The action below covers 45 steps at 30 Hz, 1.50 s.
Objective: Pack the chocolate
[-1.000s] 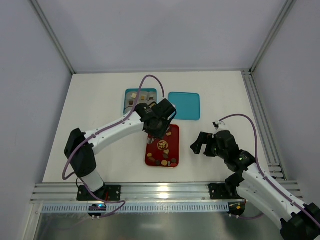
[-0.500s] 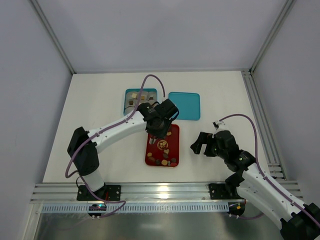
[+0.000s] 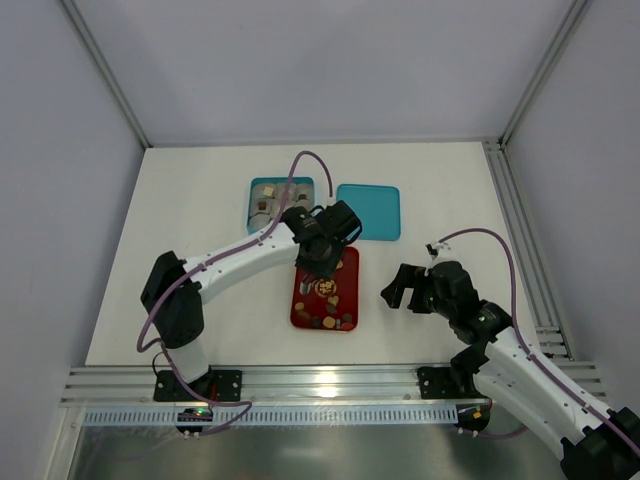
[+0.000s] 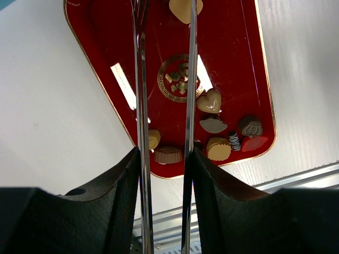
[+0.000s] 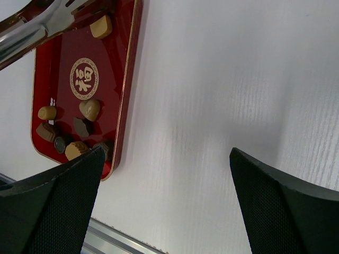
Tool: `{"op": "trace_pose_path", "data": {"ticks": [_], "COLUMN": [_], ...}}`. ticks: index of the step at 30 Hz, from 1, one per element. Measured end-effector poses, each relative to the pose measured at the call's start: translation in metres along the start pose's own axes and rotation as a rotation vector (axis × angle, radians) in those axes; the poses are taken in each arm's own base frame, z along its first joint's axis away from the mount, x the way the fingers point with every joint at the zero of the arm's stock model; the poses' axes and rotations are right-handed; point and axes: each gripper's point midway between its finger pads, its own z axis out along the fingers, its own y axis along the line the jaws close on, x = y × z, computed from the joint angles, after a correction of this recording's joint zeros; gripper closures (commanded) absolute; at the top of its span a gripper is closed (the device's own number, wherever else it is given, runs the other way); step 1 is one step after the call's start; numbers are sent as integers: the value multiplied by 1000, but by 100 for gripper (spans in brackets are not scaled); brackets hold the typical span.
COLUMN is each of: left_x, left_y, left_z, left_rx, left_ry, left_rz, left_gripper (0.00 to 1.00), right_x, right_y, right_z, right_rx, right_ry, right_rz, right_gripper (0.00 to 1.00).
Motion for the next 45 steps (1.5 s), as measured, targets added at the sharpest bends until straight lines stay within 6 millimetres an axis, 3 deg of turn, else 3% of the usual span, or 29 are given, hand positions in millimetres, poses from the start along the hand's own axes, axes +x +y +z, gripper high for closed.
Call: {"op": "trace_pose_path", "data": {"ticks": [17,26,37,45], "left_x": [3,6,14,17], "left_y": [-3,-1,8,8], "left_z": [1,-1,-27,-29], "left_rx": [-26,-34,-7,-2], "left_ry": [-5,6,-22,-14], "left_rz": [3,7,0,4], "left_gripper": [65,64,60,60], "right_x": [1,1,2,0], "right_y": [0,0,0,1], "right_z": [0,0,0,-1], "right_rx": [-3,-3,-3,-9], "right_ry": [2,2,3,-5], "right_rz": [0,0,1,2], "right_gripper": [0,0,0,0]}}
